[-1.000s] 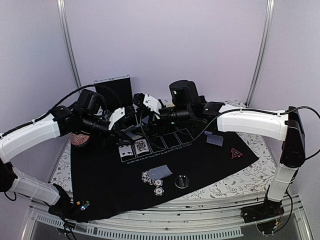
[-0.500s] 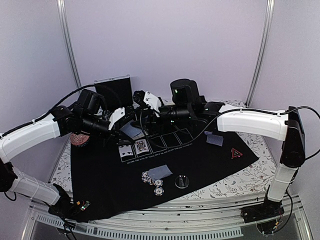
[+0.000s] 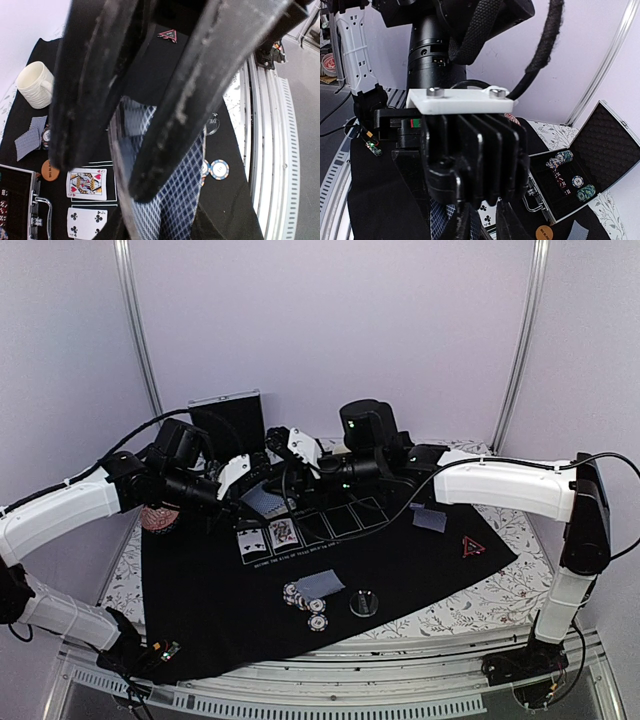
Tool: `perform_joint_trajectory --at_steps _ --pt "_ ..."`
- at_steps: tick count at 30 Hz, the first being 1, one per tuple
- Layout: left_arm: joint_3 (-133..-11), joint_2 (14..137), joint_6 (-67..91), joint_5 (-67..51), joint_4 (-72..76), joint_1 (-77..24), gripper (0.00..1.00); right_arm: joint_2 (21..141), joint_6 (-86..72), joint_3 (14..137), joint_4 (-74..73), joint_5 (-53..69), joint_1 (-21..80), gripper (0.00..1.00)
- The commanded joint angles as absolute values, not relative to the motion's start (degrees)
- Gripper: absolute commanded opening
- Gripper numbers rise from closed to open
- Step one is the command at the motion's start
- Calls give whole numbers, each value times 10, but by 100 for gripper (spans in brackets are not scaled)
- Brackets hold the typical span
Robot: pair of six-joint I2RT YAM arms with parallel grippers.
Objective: Distribute texas hold em gaming equipment
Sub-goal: Pick up the poker card from the face-down deck piles.
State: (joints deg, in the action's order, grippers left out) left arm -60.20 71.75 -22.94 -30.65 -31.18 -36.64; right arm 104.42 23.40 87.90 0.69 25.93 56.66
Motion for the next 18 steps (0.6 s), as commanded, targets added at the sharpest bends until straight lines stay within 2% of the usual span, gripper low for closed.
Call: perform_joint_trajectory --at_steps 1,5,18 --pt "-614 715 -235 -304 -303 -373 27 1034 233 879 -2 261 567 12" --pt "-613 713 -235 -301 -301 -372 27 1016 233 867 -11 241 566 3" --pt "-613 713 -234 -297 -299 -373 27 981 190 846 -52 208 545 2"
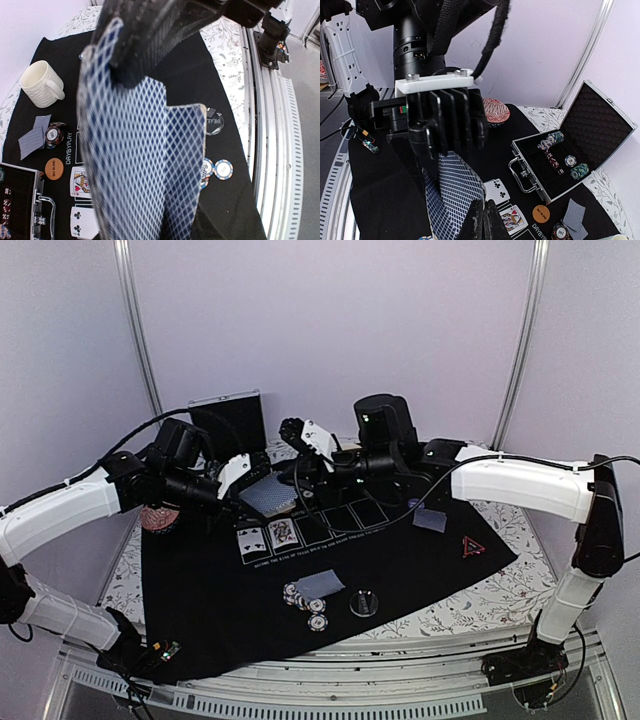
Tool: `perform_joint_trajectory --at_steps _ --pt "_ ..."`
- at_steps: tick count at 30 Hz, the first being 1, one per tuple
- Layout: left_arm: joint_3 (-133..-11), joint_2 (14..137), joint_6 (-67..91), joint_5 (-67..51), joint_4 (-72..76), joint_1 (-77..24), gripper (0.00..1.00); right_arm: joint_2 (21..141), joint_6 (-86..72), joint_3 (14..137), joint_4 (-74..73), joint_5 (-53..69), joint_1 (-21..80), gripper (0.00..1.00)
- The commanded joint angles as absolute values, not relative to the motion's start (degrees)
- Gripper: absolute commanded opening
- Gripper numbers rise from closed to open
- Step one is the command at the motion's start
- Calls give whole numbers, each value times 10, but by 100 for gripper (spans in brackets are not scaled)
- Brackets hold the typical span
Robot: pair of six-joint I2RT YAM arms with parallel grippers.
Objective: Distribute texas hold em gaming equipment
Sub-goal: Pick up the poker card from the face-down deck piles.
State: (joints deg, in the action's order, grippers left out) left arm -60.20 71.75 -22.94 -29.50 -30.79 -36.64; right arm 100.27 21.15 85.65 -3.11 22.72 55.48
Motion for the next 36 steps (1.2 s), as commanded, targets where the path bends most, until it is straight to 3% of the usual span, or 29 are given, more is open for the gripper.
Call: perform_joint_trajectory --at_steps 1,5,14,27,36 --pt "-613 713 -234 -296 -299 -373 27 980 190 845 -54 205 545 2" --pt "-614 714 -233 -295 -298 -373 27 980 187 841 -59 205 540 4" --pt "-615 715 -232 -295 -298 -373 27 994 168 846 -57 202 538 18" --pt "-616 716 -233 -296 -298 -373 27 1021 139 857 -32 200 535 50" --pt "-614 715 -234 -296 -298 -373 27 1008 131 842 -34 178 530 50"
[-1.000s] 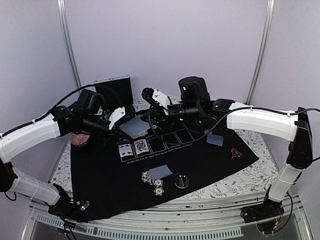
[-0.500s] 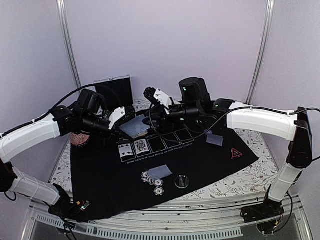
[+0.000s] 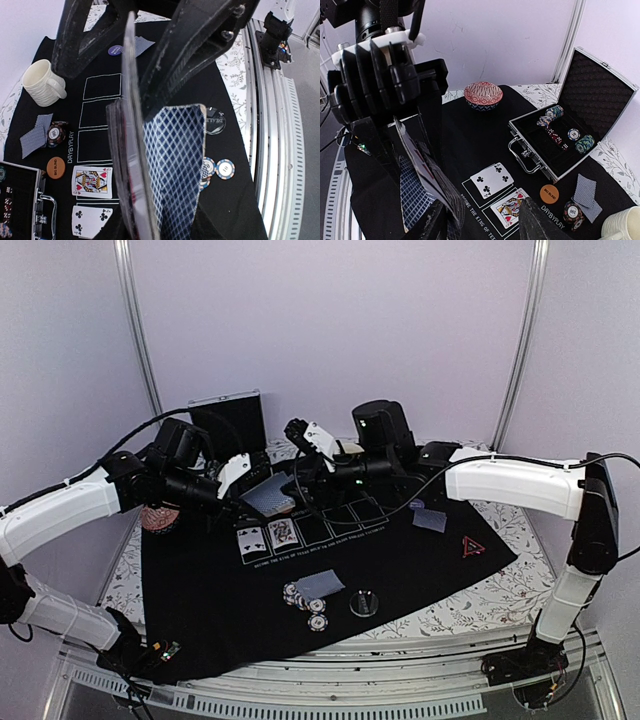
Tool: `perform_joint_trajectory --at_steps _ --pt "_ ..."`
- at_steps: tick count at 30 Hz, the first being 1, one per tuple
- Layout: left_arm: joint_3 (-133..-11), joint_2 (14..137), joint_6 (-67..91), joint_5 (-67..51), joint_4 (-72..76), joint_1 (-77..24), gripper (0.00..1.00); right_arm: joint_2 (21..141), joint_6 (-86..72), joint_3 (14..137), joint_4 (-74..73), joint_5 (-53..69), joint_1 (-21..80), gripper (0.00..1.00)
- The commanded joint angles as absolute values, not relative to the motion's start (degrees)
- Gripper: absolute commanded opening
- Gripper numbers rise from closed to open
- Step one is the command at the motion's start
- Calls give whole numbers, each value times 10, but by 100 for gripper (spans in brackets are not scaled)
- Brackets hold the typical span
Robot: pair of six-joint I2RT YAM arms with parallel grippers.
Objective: Distribute texas hold em gaming equipment
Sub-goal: Pick up the poker card from the face-down deck piles.
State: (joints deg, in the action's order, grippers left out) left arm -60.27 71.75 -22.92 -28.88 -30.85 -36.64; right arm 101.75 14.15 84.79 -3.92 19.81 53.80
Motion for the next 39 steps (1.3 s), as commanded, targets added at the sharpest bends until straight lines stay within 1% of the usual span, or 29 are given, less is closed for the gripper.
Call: perform_joint_trajectory --at_steps 1,10,14,19,22,23,26,27,39 --pt "-614 715 -234 -297 -298 -373 27 1003 130 839 -34 176 528 50" --pt "-614 716 -233 -296 -298 -373 27 977 128 824 -45 172 527 45" --pt "-615 717 -233 -297 -298 -373 27 977 124 828 -47 199 528 41" --pt "-614 715 -233 -295 -298 -373 27 980 120 833 -49 242 528 31" --pt "-614 715 -233 -296 -298 -373 27 976 121 832 -52 247 528 22" --pt "-614 715 -233 -296 -298 -373 27 974 121 832 -53 250 528 20" --pt "-613 715 -233 -296 -298 -373 27 965 120 829 -56 250 528 5" --pt "-613 713 -233 -295 -298 -372 27 962 120 827 -58 246 528 3" --pt "-613 714 -238 -296 -298 -373 27 931 128 814 -90 208 528 3"
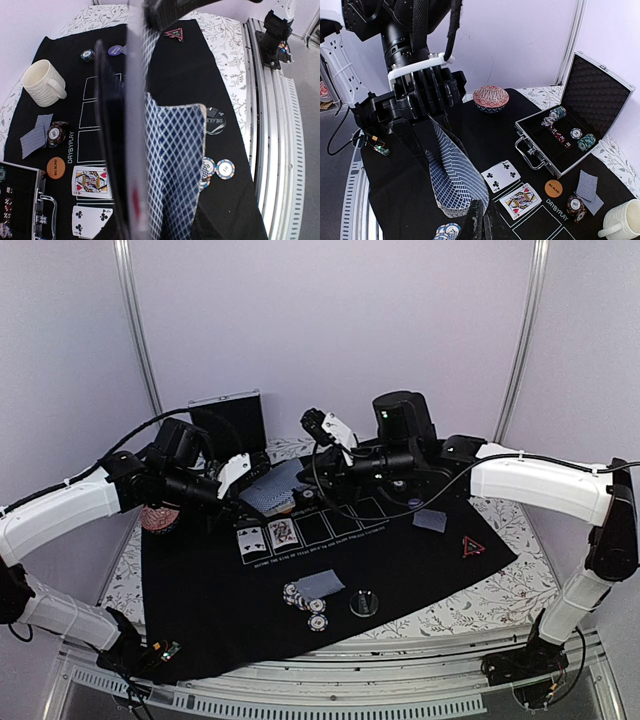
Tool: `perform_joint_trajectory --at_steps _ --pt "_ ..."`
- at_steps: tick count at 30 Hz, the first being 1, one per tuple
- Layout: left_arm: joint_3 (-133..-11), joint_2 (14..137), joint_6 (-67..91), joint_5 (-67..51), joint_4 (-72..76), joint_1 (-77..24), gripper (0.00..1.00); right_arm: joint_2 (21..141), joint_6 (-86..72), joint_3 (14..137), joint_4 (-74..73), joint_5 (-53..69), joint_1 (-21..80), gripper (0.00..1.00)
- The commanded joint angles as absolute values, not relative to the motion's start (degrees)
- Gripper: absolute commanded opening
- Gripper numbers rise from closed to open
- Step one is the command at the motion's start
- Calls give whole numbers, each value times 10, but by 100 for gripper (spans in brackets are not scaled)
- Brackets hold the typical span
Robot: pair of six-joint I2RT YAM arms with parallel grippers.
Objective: Distribute texas hold em gaming equipment
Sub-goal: Pick up the poker card from the face-down deck piles, then distribute the poker card in the community card area.
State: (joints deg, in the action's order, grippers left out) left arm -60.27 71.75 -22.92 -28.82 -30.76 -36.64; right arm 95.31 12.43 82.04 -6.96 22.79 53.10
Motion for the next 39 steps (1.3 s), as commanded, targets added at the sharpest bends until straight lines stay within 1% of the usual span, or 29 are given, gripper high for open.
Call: perform_joint_trajectory --at_steps 1,4,8,15,19,23,26,29,35,39 --pt "-613 715 -240 -296 -297 -372 27 929 134 818 -102 204 528 3" --pt "-617 721 -236 -300 -293 -372 27 913 157 840 -132 199 527 2" --pt "-614 725 -226 -294 -290 -372 27 862 172 837 -123 183 527 2" --pt "-615 728 -206 -261 -272 -362 27 795 193 789 -85 75 525 2" --pt "-619 728 -184 -246 -264 -340 27 791 200 756 -57 -26 526 2" --pt "-622 726 -161 -237 -257 -316 26 836 232 724 -21 -132 525 2" --pt "-622 724 -152 -225 -254 -304 26 903 274 726 -10 -174 525 2" --pt "-619 727 -146 -195 -257 -292 26 973 316 736 9 -189 526 2" --pt "-631 760 -134 -99 -291 -284 24 1087 372 780 47 -200 534 2" --pt "-630 767 -129 -82 -296 -280 23 1155 425 812 48 -227 546 2"
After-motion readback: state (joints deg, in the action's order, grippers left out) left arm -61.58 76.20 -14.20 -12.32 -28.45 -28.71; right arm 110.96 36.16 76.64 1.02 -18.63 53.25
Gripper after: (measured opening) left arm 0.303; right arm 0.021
